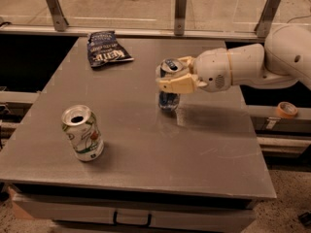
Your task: Move redbull can near 7up can
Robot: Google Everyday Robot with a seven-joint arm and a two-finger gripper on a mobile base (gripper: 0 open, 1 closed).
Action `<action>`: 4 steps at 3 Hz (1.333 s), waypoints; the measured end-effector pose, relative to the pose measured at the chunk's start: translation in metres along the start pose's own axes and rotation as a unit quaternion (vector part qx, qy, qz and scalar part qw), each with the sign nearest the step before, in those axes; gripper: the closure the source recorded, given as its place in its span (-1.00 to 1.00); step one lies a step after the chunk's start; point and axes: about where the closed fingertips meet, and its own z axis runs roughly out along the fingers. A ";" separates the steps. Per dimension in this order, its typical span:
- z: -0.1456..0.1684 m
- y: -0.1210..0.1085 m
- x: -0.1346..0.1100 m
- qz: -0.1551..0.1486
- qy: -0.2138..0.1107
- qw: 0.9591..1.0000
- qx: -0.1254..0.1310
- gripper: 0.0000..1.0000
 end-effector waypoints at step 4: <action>0.094 0.094 -0.018 -0.018 -0.038 0.992 -0.117 0.63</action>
Offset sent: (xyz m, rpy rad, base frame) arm -0.0729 0.0811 -0.0265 0.0746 0.0292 0.1472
